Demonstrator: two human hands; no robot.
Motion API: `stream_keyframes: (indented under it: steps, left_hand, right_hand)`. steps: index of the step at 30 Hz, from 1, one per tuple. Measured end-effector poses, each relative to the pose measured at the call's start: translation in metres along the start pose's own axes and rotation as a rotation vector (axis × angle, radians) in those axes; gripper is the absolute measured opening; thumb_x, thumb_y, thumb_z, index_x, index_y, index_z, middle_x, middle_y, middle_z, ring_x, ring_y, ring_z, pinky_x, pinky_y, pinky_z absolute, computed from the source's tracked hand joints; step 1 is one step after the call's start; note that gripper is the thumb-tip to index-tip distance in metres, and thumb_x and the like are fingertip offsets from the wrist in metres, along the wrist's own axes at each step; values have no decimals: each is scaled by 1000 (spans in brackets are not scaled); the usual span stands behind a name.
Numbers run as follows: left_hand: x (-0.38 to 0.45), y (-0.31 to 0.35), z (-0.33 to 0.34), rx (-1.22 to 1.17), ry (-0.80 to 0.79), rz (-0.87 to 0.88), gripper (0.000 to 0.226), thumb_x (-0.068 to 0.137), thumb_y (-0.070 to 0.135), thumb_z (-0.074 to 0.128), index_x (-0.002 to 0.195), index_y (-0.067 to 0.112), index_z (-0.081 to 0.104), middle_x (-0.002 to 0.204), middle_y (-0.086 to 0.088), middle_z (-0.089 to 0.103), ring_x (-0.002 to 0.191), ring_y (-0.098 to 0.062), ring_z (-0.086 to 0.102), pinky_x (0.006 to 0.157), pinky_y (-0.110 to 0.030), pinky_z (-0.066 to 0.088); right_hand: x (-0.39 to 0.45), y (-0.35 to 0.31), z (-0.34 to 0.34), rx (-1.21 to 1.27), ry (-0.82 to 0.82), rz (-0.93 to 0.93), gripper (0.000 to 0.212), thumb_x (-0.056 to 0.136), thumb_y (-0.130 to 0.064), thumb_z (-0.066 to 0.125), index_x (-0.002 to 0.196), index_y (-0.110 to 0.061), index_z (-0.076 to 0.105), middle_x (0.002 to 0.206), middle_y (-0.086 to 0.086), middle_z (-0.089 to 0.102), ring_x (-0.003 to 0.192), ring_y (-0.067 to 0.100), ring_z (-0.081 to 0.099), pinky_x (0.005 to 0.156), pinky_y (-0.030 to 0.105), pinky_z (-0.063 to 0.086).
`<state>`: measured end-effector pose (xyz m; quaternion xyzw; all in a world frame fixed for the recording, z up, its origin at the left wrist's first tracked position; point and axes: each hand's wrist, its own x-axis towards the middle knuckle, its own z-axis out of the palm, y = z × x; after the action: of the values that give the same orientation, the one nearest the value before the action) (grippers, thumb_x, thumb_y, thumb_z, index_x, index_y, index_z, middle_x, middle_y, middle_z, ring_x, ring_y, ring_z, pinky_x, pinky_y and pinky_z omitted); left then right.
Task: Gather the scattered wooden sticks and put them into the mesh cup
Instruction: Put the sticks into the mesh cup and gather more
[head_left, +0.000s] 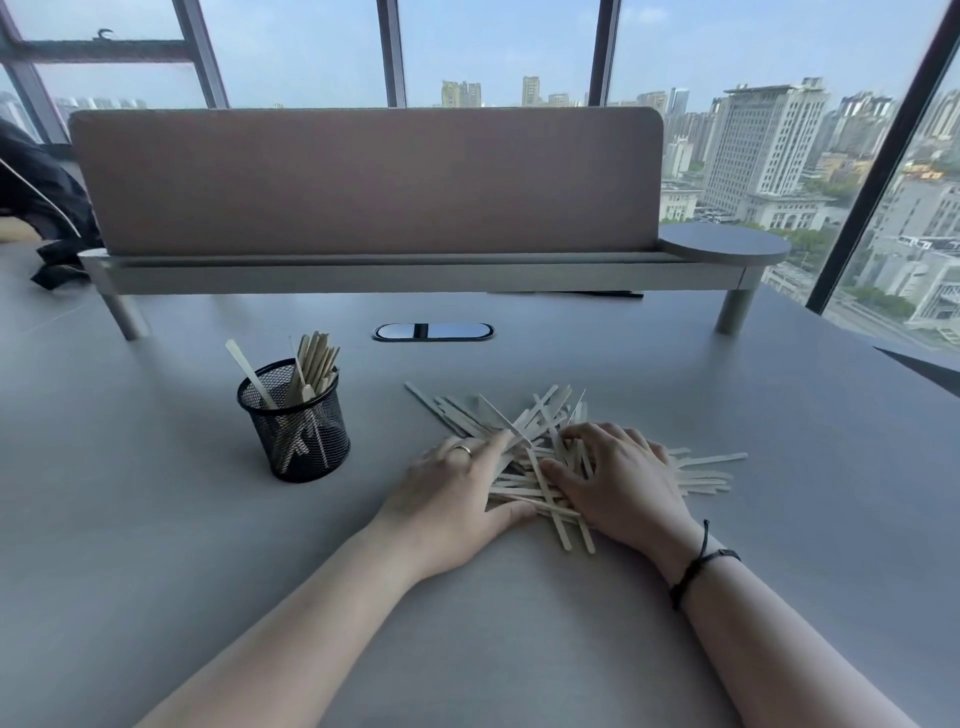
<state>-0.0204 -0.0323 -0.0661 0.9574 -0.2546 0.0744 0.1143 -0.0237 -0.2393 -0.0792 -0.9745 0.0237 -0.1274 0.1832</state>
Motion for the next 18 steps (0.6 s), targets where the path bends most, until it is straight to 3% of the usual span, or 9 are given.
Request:
stream_keyframes:
  steps: [7,9,11,13,16,18]
  left_hand:
    - [0,2,3,85,28,80,59,99,47,50,152,23,38,134,-3,56,127,-27,49,99,-40,45]
    - [-1,1,6,131,17,125,53,98,37,55,147,20,45,123,-5,62,115,-30,58,88,-42,51]
    - [0,-1,10,215,53,183,44,91,22,61,135,15,59,102,-8,68,91,-32,67,70,-40,56]
    - [1,0,12,315,143,198,44,85,11,48,125,12,66,89,-8,69,76,-30,68,59,-37,55]
    - [-1,13,3,353,149,144,66,84,9,17,141,9,52,108,-13,66,93,-34,66,74,-41,52]
    - [0,19,3,375,133,102,65,89,6,13,150,8,34,126,-14,58,110,-34,60,86,-42,45]
  right_hand:
    - [1,3,2,22,25,10,54,81,-74,47,124,-41,57,128,-8,60,126,19,47,105,39,32]
    - [2,4,2,31,26,18,55,80,-74,47,124,-41,57,128,-8,59,126,20,47,106,39,33]
    - [2,4,3,35,31,23,54,81,-73,49,123,-41,57,127,-7,59,125,20,48,105,38,33]
    - [2,4,3,34,38,26,53,81,-71,50,123,-40,58,126,-7,60,125,20,48,105,38,33]
    - [2,3,2,28,39,30,50,83,-69,50,122,-39,58,124,-6,59,125,21,48,104,38,33]
    - [1,2,3,28,46,27,47,84,-67,51,121,-38,59,123,-5,60,124,22,48,103,39,33]
